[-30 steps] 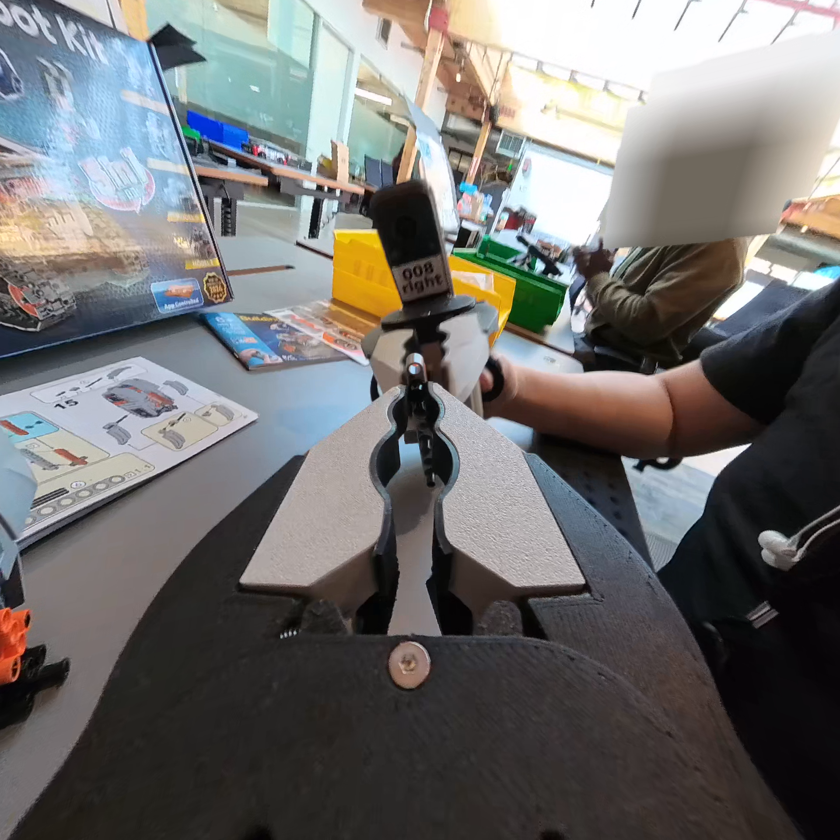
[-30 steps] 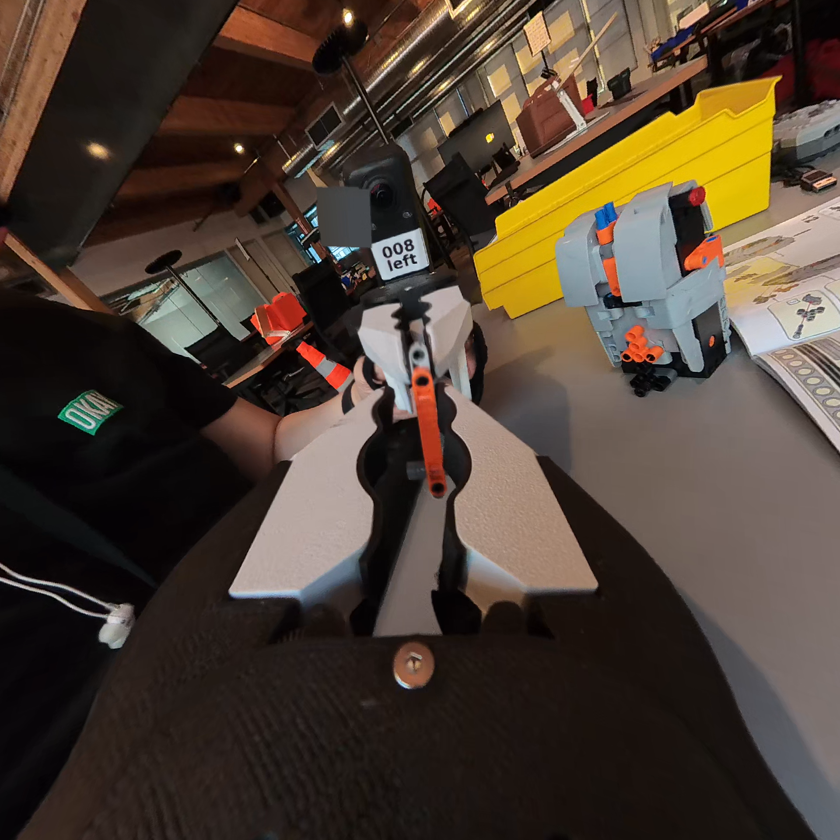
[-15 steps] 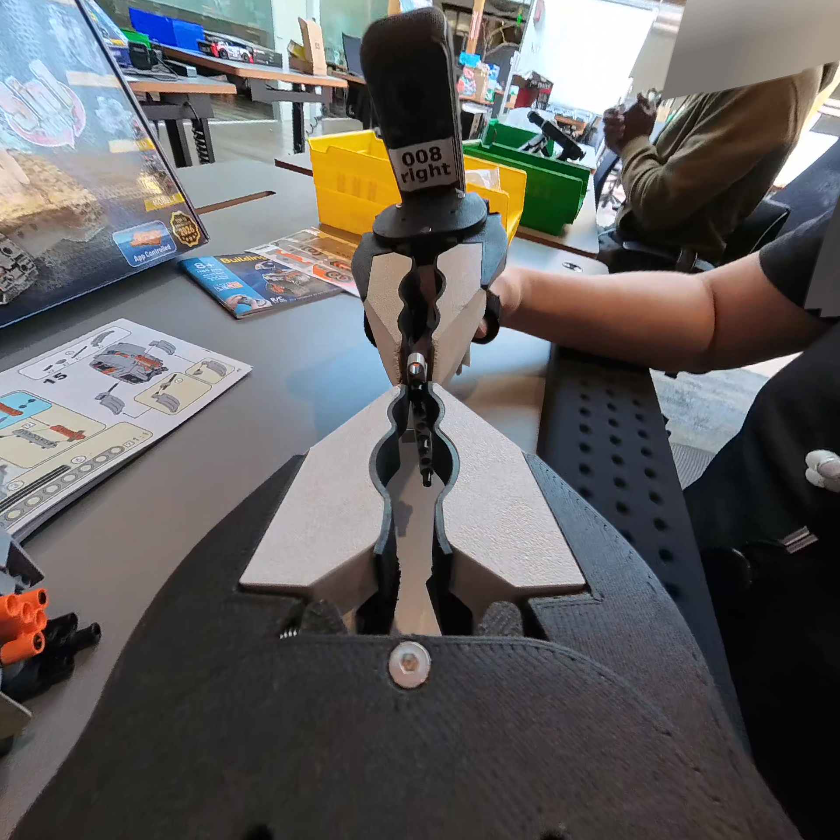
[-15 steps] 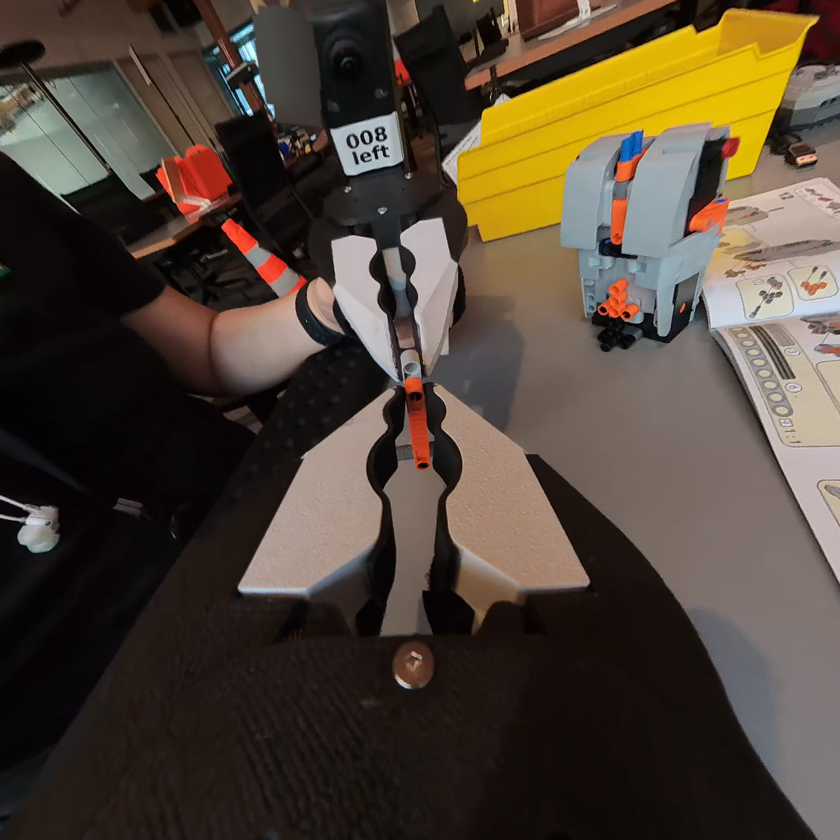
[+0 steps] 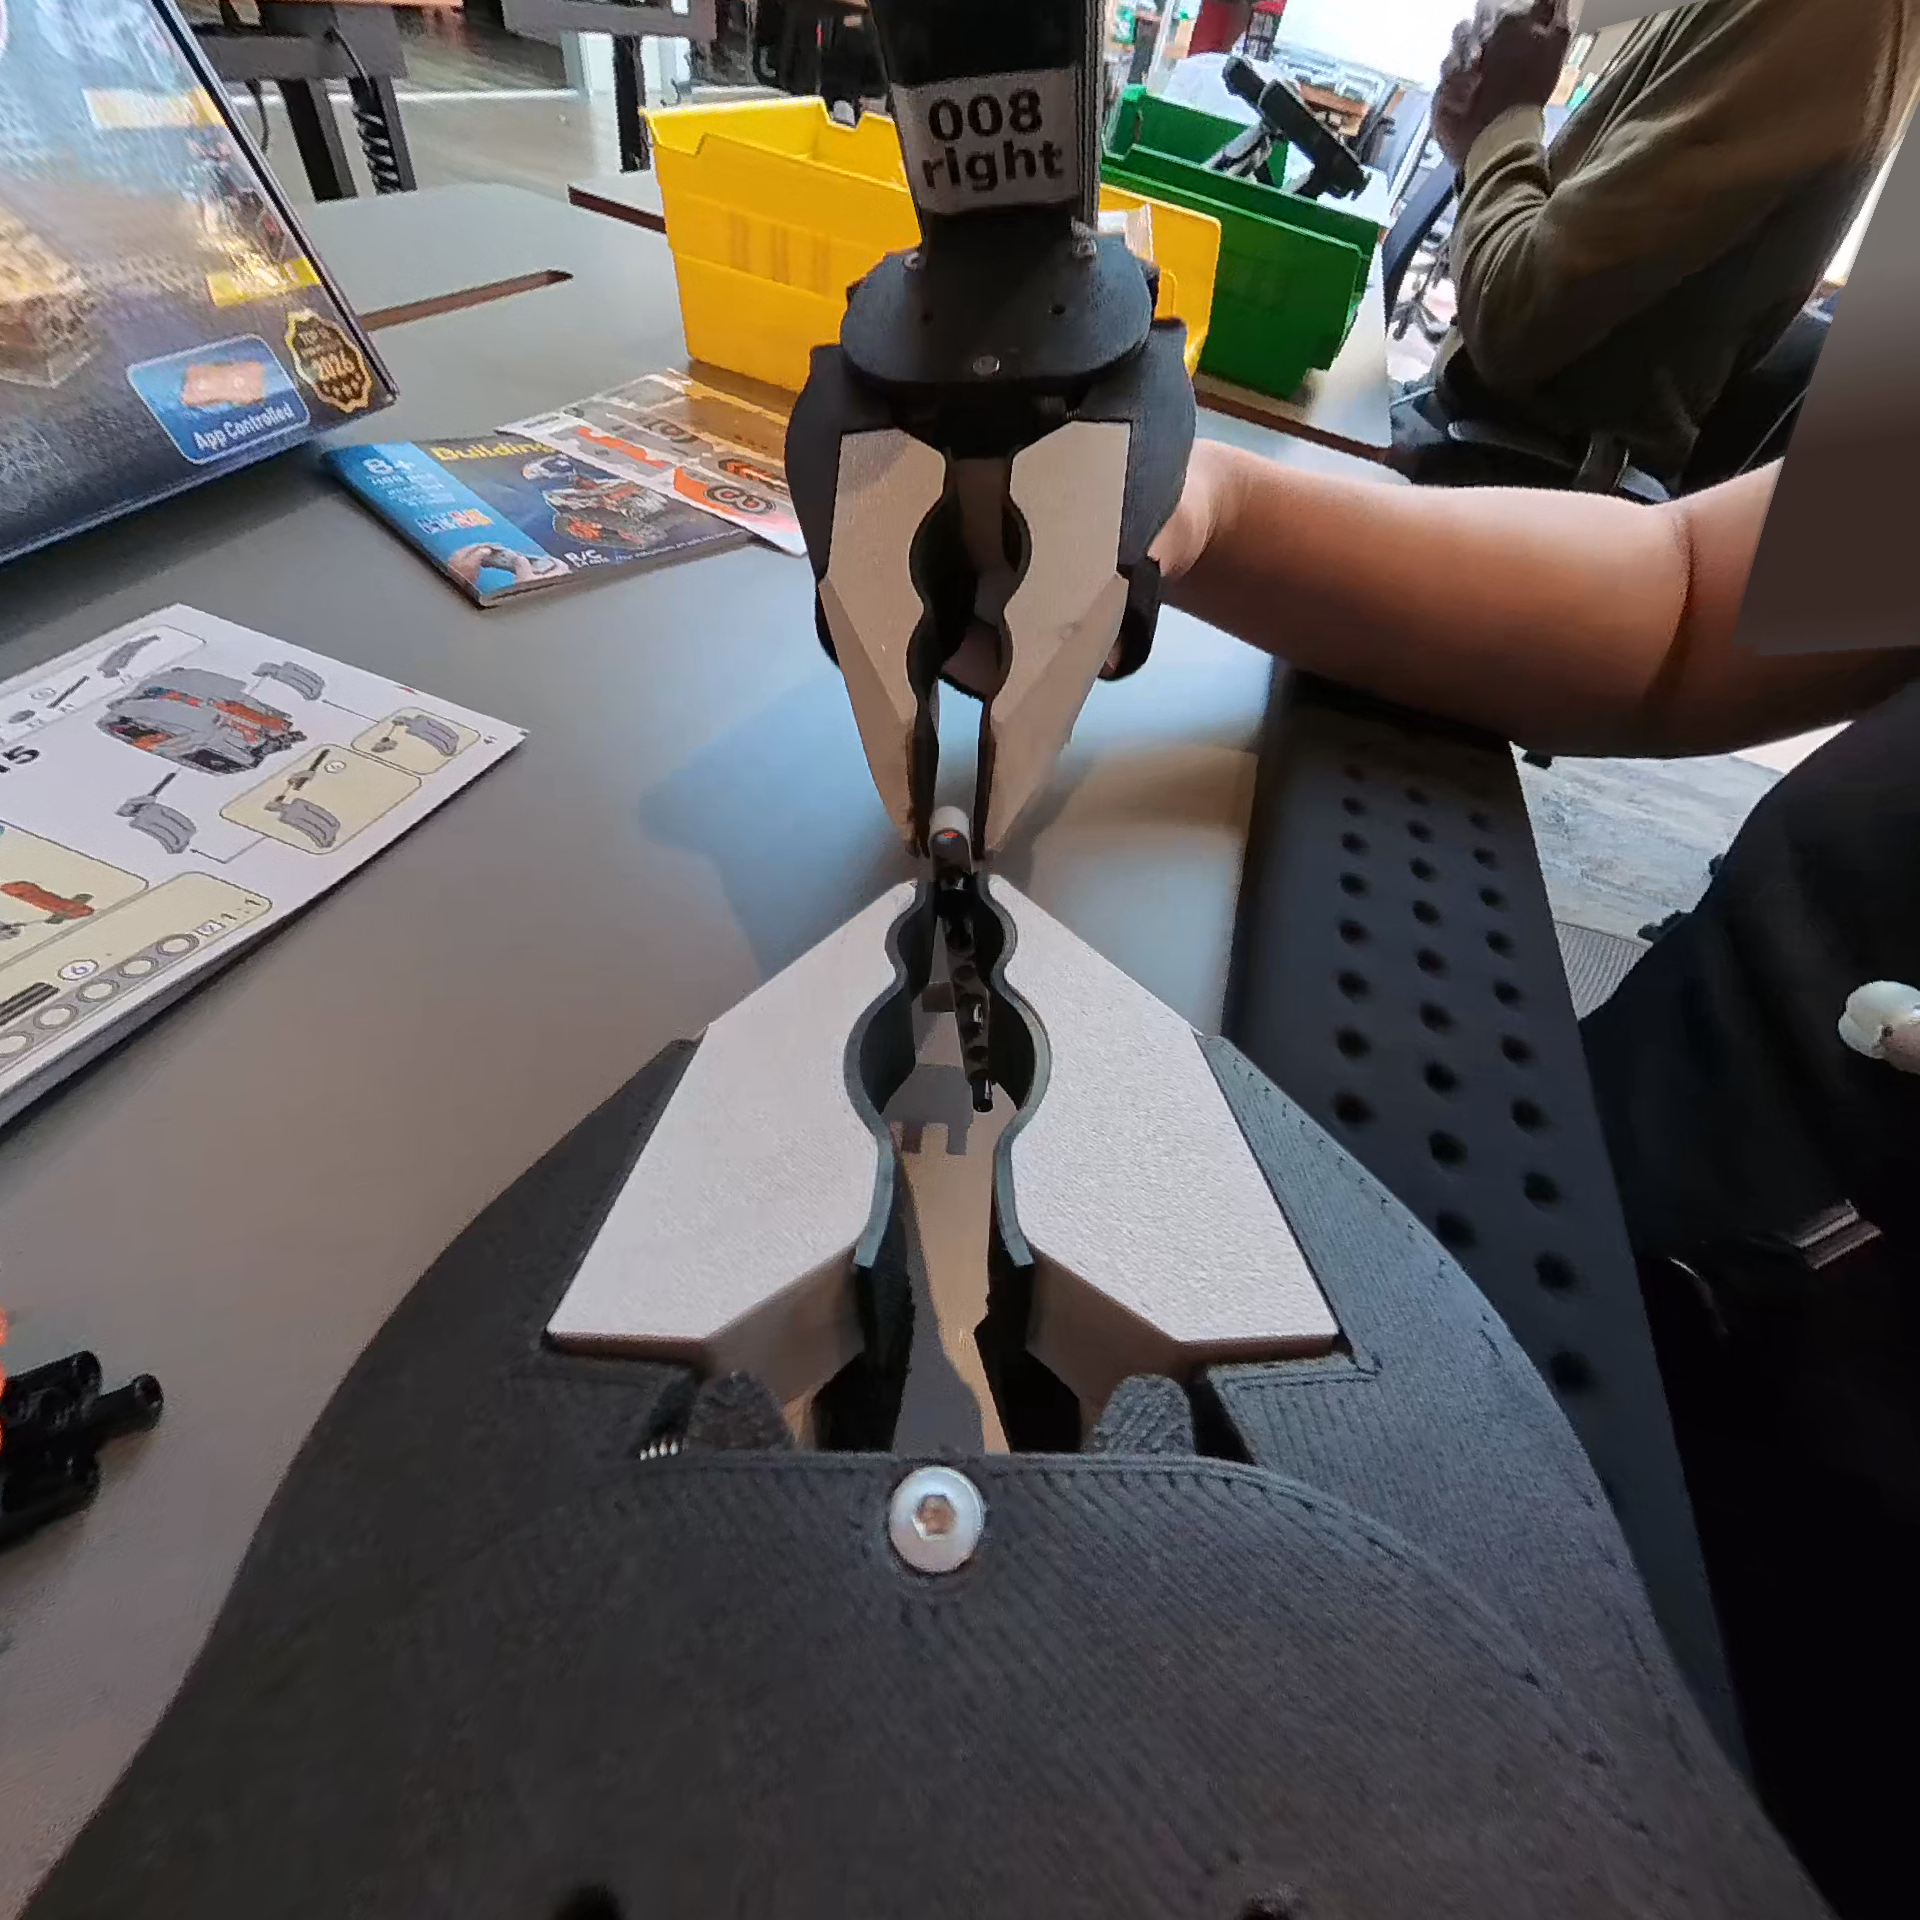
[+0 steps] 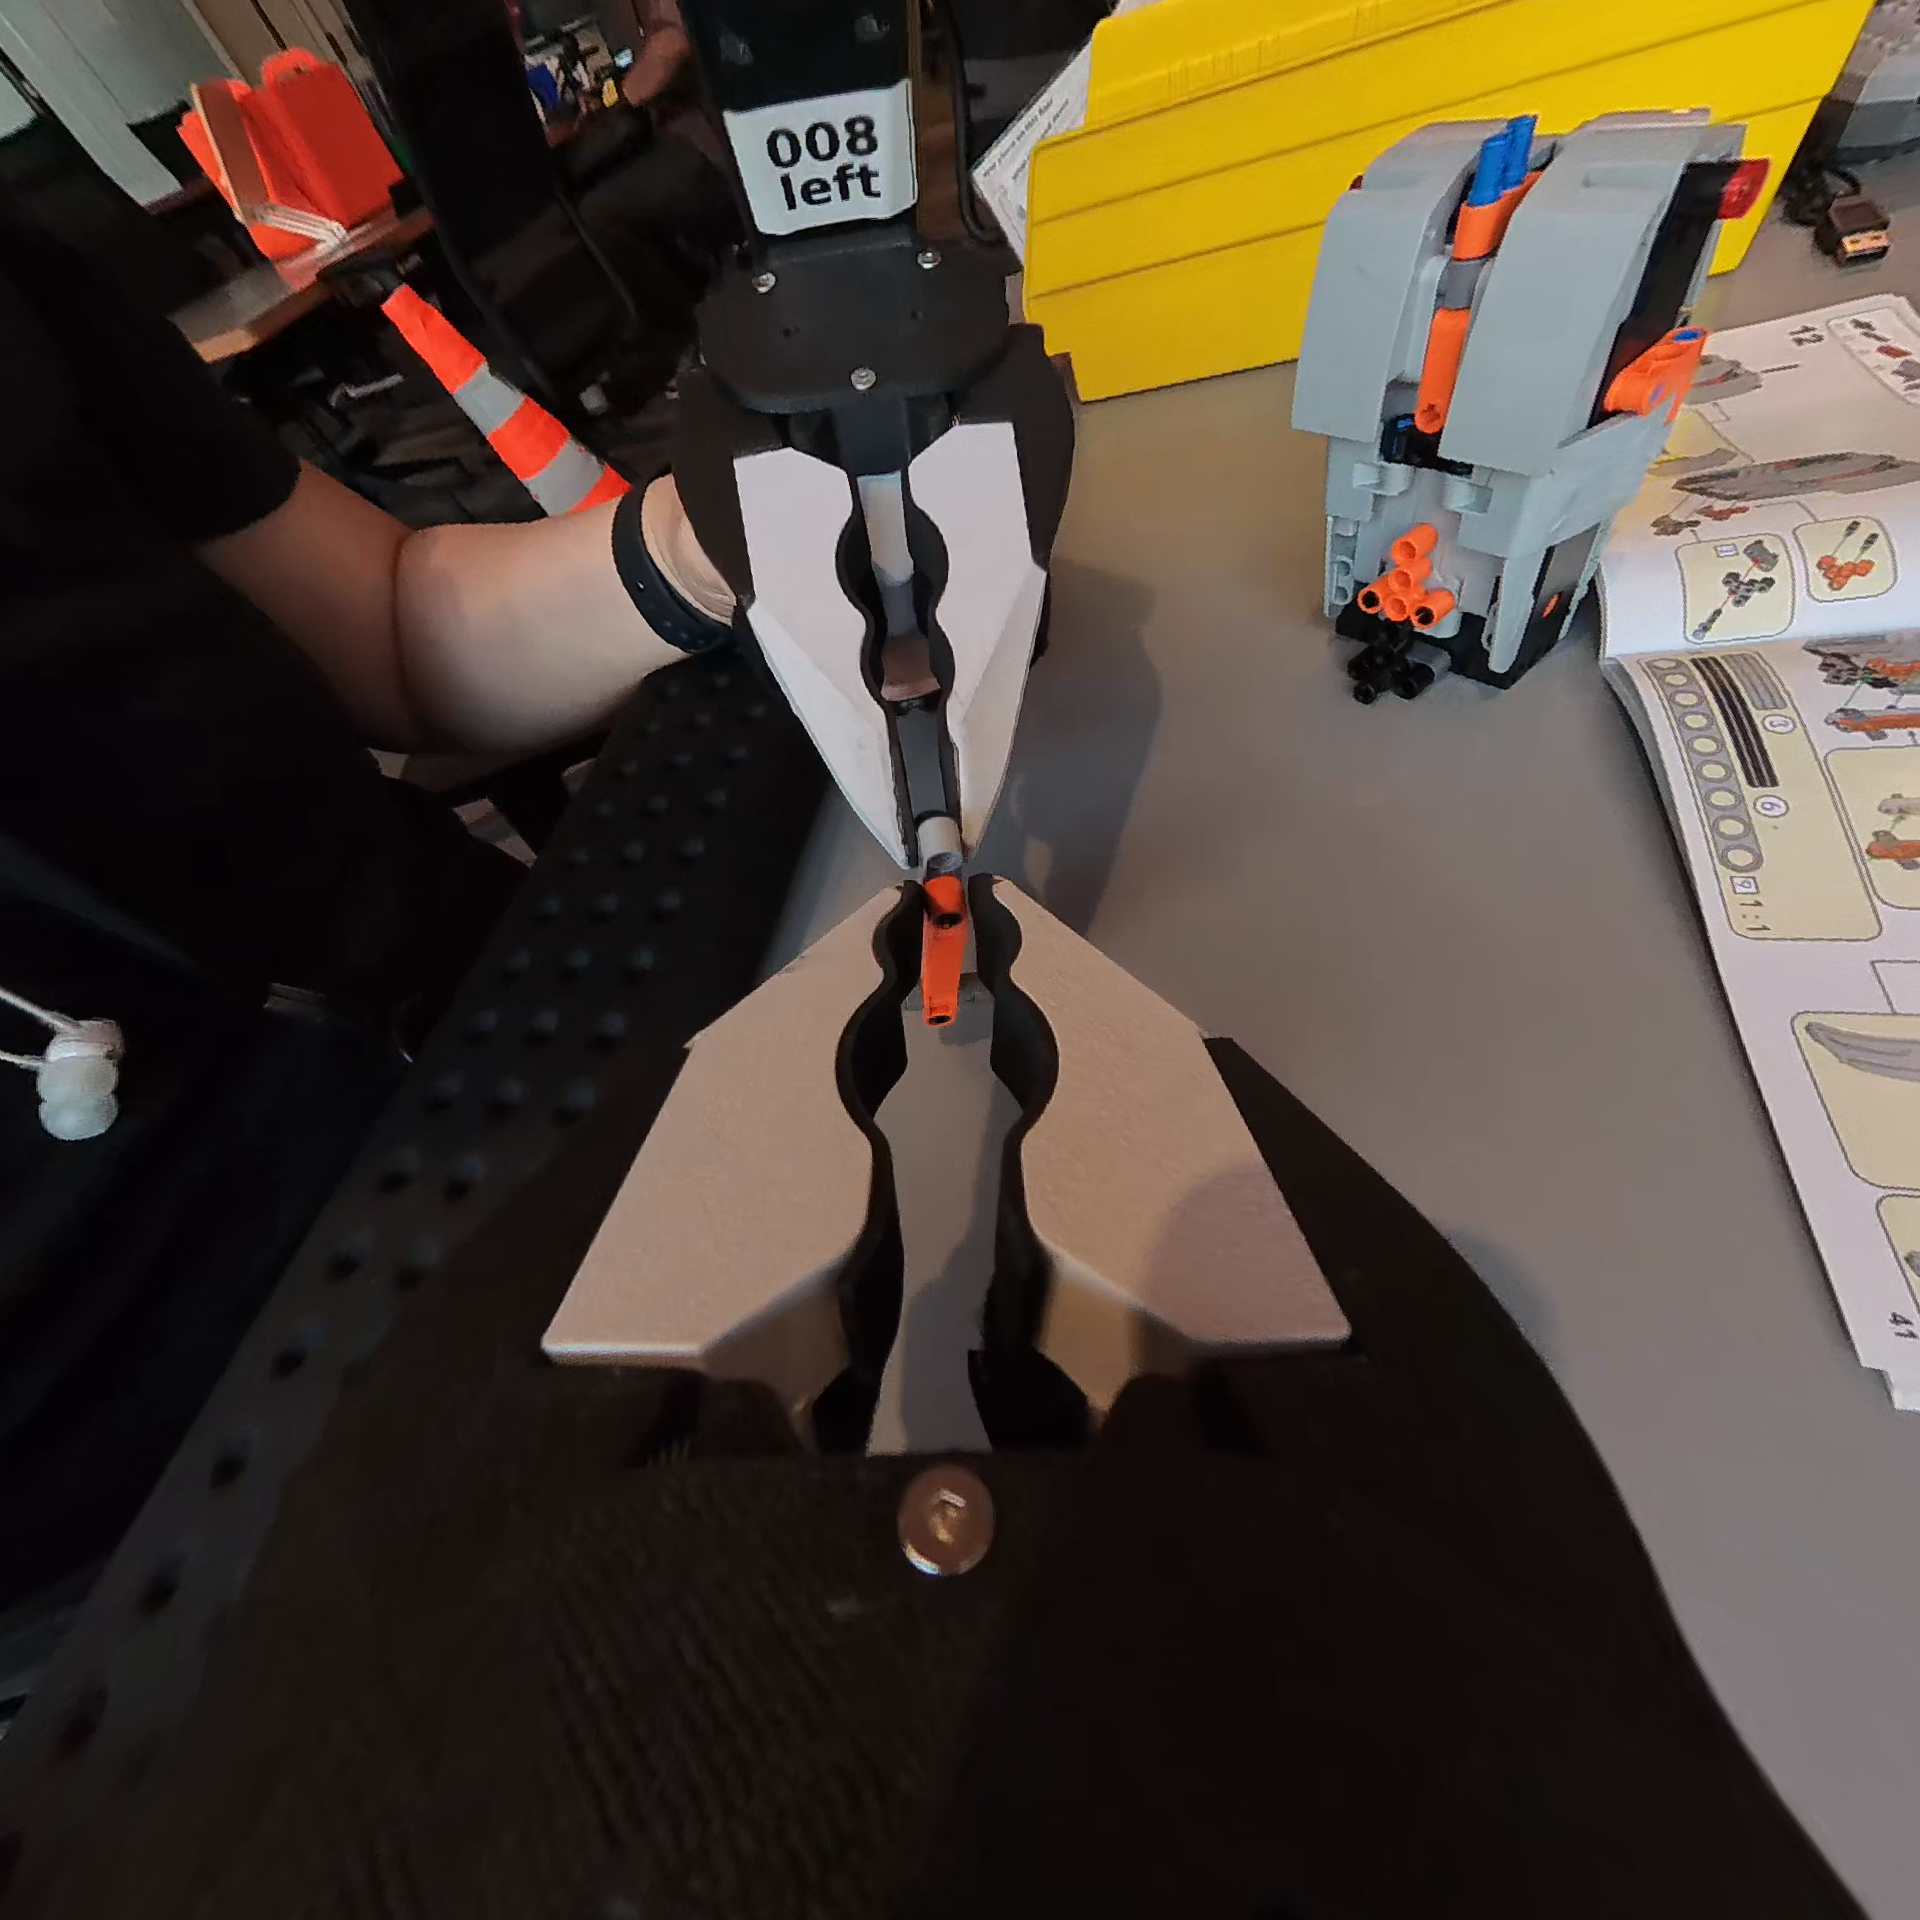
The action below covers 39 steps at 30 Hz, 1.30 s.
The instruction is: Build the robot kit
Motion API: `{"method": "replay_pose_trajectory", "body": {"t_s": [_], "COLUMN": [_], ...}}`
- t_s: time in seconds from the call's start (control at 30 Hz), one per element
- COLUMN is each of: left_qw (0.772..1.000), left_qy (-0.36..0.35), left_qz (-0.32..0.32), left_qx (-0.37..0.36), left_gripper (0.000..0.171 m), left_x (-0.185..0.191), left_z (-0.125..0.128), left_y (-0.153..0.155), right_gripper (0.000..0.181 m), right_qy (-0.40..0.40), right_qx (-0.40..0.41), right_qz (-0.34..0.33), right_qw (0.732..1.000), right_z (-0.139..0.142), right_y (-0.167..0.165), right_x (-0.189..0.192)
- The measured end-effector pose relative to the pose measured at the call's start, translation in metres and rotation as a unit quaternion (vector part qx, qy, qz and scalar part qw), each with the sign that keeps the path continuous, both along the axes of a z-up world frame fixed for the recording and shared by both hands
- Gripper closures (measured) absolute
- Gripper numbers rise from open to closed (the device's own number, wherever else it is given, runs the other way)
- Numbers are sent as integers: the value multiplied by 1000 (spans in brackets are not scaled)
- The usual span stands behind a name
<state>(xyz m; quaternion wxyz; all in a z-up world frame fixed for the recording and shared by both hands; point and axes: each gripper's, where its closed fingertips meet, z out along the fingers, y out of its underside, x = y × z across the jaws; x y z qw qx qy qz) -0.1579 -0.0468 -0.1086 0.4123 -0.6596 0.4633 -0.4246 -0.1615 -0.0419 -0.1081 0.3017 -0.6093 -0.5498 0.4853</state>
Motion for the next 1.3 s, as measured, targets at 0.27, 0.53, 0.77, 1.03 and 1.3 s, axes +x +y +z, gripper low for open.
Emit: {"method": "replay_pose_trajectory", "body": {"t_s": [0.27,0.53,0.77,1.03,1.3], "left_qw": [1000,998,995,994,990], "left_qy": [16,2,37,5,-29], "left_qz": [-13,-20,-69,-59,-51], "left_qx": [-18,-54,-64,-92,-132], "left_gripper": [167,166,166,166,166], "left_x": [-4,-5,-7,-6,-13], "left_z": [-12,-10,-15,-13,-6], "left_y": [-7,-8,-2,12,19], "right_gripper": [172,174,175,175,175], "right_qy": [-6,-4,1,26,47], "right_qx": [-21,-3,-25,-74,-104], "right_qz": [16,9,0,-11,-17], "right_qw": [1000,1000,1000,997,993], "right_z": [-8,-5,-7,-7,-5], "right_y": [-8,-9,-2,12,19], "right_x": [-10,-13,-13,-12,-14]}}
